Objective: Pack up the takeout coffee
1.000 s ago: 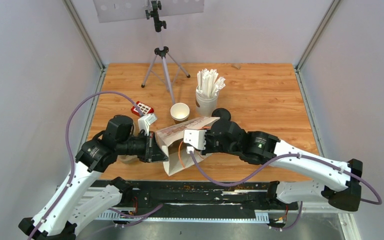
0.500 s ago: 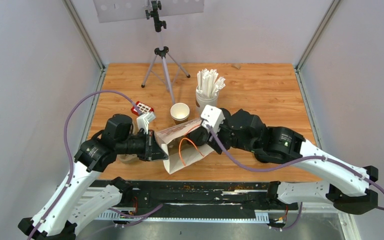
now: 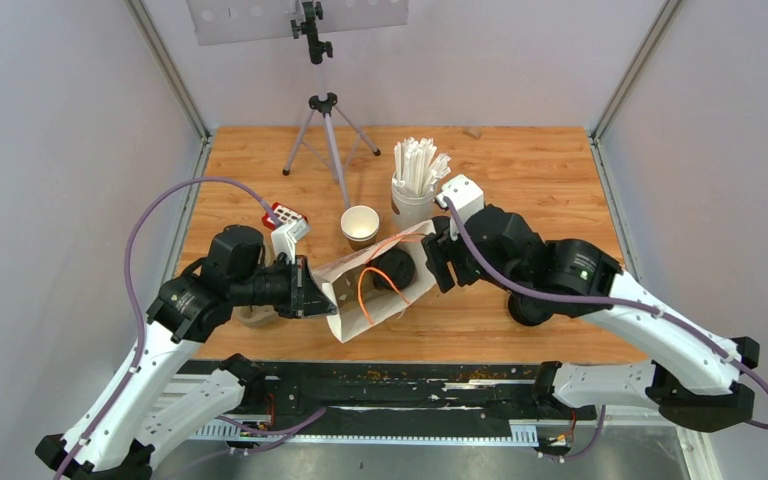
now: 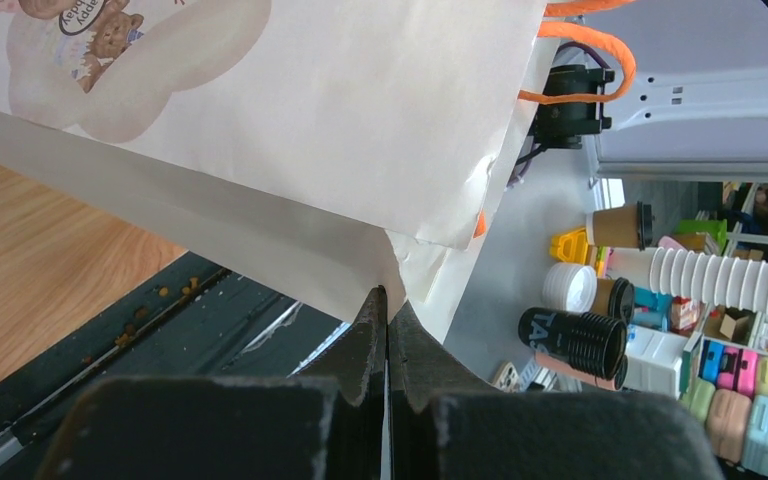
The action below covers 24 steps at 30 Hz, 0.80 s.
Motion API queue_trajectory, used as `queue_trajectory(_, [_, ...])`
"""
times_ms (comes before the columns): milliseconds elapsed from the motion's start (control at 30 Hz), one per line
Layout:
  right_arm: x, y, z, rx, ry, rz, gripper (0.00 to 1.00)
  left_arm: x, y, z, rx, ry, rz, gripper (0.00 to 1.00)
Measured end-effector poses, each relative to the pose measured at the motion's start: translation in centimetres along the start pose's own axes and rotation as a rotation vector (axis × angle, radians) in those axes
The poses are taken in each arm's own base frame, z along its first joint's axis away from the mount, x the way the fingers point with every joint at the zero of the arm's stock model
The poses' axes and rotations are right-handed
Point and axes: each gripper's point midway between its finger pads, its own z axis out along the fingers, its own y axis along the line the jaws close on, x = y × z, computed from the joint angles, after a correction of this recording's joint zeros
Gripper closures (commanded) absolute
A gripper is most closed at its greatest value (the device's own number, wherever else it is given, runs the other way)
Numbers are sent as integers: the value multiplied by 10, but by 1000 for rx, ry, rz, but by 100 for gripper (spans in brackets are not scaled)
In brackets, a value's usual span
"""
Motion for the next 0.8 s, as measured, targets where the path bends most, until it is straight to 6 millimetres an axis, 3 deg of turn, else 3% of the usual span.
queue_trajectory(167, [12,-13,29,76,94,79,39,-2,-1,0,-3,-5,-9,100])
queue_trajectory(300, [19,-14,45,76,145,133,52,-2,-1,0,-3,-6,-14,100])
queue_trajectory(433, [24,-17,52,82,166,187,62,-3,-1,0,-6,-10,-13,100])
queue_trajectory(667, [38,-19,60,97,197,235,64,-5,-2,-1,-5,-16,-10,100])
queue_trajectory(800, [45,-20,62,103,218,246,84,-5,-2,-1,-5,-16,-10,100])
